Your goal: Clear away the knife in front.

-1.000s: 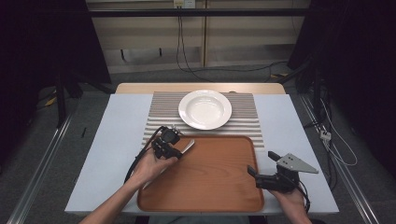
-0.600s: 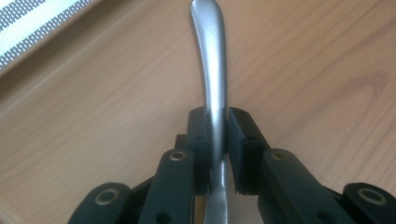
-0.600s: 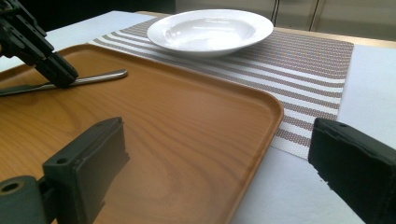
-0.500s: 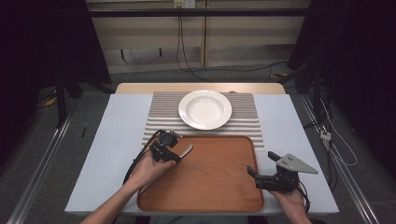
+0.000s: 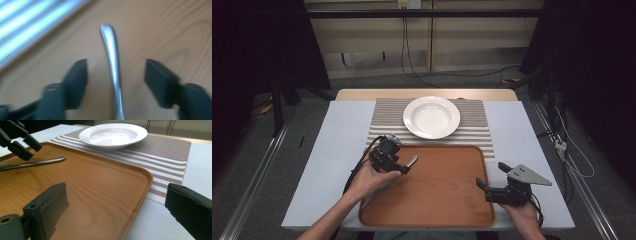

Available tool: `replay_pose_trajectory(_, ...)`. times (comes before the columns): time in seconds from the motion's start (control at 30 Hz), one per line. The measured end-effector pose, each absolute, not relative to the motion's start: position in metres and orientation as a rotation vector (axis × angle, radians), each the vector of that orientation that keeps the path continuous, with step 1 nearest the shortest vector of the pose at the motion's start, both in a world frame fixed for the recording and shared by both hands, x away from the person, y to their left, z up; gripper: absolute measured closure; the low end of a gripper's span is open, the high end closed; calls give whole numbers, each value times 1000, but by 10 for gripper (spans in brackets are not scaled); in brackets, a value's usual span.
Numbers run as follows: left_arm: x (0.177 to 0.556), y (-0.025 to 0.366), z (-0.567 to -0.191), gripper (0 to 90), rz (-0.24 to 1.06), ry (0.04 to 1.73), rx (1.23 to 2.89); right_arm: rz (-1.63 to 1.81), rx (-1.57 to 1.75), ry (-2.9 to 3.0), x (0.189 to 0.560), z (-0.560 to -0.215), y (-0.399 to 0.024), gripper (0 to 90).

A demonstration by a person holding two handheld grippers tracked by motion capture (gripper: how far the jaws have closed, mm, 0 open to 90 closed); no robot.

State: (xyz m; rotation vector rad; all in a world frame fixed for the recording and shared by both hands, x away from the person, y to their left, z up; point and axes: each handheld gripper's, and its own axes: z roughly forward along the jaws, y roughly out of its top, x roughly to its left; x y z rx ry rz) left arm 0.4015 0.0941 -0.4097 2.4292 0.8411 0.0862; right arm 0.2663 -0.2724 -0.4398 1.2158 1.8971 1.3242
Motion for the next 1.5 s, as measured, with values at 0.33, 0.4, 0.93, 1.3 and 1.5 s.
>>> replay_pose_trajectory(0.33, 384, 82, -410, 430, 103, 630, 2392, 1324, 1208, 1901, 267, -439, -272, 43)
replay_pose_trajectory(0.4, 382, 79, -415, 552, 38, 598, 2412, 1316, 1207, 1904, 266, -439, -272, 42)
replay_pose_trajectory(0.93, 387, 78, -430, 900, 138, 643, 2483, 1317, 1203, 1904, 265, -439, -271, 43)
replay_pose_trajectory(1.3, 388, 82, -431, 900, 163, 691, 2466, 1319, 1206, 1897, 264, -438, -272, 43)
replay_pose_trajectory(1.5, 391, 85, -430, 900, 161, 704, 2478, 1317, 1191, 1908, 264, -437, -272, 43)
